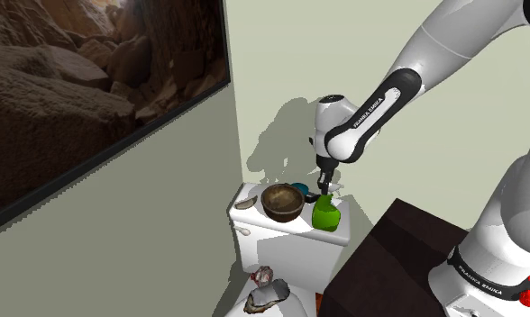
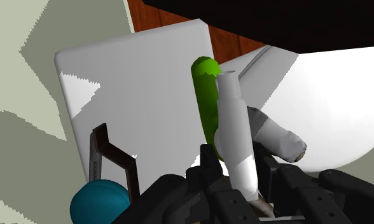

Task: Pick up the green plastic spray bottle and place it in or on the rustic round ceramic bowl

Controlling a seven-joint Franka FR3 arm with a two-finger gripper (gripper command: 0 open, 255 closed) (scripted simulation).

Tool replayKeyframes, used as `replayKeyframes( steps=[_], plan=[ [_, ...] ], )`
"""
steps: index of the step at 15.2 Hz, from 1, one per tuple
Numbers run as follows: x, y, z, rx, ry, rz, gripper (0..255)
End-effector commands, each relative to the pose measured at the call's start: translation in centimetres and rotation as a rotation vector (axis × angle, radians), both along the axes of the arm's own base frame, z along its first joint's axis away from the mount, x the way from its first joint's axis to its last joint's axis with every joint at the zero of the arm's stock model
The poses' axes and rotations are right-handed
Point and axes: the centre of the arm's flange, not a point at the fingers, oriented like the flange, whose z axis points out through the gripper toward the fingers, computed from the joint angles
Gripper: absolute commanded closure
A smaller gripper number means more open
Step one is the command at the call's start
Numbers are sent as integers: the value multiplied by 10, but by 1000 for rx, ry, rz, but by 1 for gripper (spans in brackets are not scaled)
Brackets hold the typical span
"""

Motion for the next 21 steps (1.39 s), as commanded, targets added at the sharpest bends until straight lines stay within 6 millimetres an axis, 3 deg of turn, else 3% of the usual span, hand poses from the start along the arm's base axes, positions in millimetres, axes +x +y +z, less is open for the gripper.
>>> replayKeyframes(
  steps=[1,21],
  plan=[
    [0,0,0,0,0,0,255],
    [0,0,100,0,0,0,255]
  ],
)
